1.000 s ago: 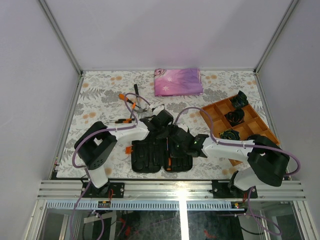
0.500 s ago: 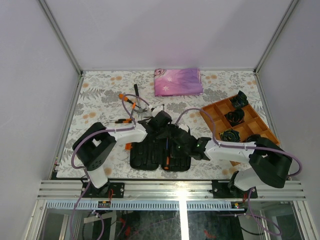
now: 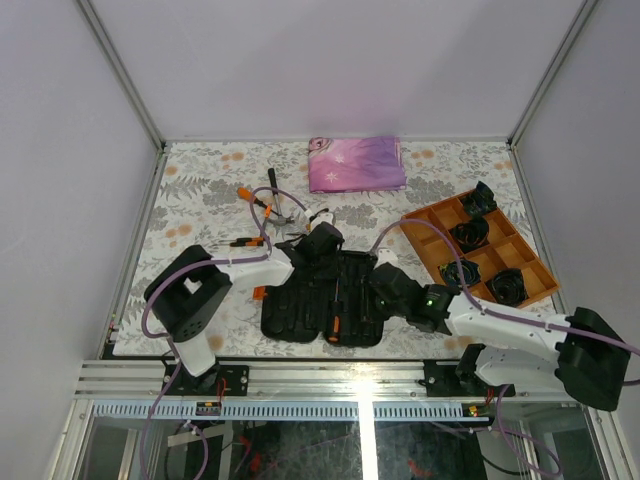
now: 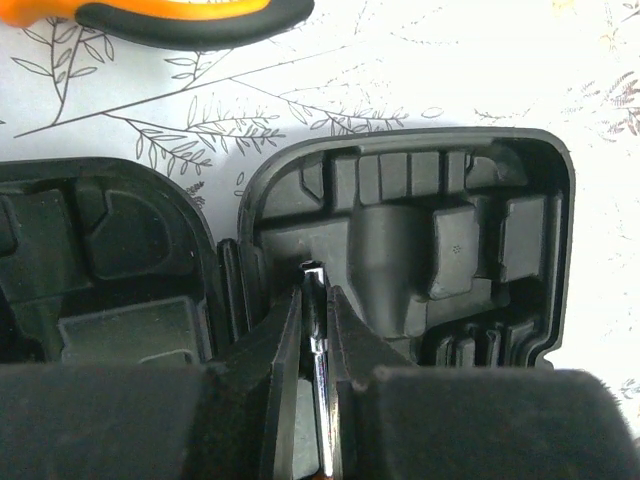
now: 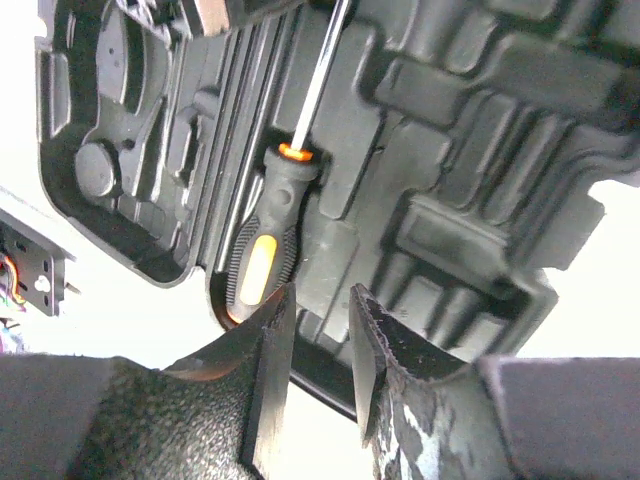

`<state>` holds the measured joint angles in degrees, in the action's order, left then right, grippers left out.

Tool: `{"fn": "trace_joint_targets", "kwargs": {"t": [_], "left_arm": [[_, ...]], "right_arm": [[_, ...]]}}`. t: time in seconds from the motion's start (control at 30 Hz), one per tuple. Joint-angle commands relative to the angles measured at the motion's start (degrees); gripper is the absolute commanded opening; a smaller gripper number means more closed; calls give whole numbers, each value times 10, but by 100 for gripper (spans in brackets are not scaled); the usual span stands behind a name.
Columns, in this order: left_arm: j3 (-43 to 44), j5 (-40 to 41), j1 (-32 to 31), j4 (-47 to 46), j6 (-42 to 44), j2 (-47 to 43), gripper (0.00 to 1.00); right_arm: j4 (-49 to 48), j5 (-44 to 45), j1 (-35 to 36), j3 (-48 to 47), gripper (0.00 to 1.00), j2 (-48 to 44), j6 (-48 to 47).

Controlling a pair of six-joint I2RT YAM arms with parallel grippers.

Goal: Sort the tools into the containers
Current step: Adjust the screwdriver in the storage box.

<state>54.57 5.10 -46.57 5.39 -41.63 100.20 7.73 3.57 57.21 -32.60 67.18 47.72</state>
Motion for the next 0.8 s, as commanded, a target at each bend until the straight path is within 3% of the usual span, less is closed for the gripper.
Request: {"fn": "trace_joint_targets", "kwargs": {"t": [0.0, 0.17, 0.4, 0.77], "left_arm": [[-30, -49, -15, 120, 50, 19, 10], [-13, -60, -15, 126, 65, -11, 26], [9, -89, -15, 132, 81, -62, 43], [-42, -86, -15, 143, 66, -184, 46]], "right_arm": [[66, 92, -2, -19, 35, -55, 9], [112, 149, -3, -12, 36, -96, 23], [132, 172, -2, 3, 37, -137, 27], [149, 180, -10, -44, 34, -110, -36]]}}
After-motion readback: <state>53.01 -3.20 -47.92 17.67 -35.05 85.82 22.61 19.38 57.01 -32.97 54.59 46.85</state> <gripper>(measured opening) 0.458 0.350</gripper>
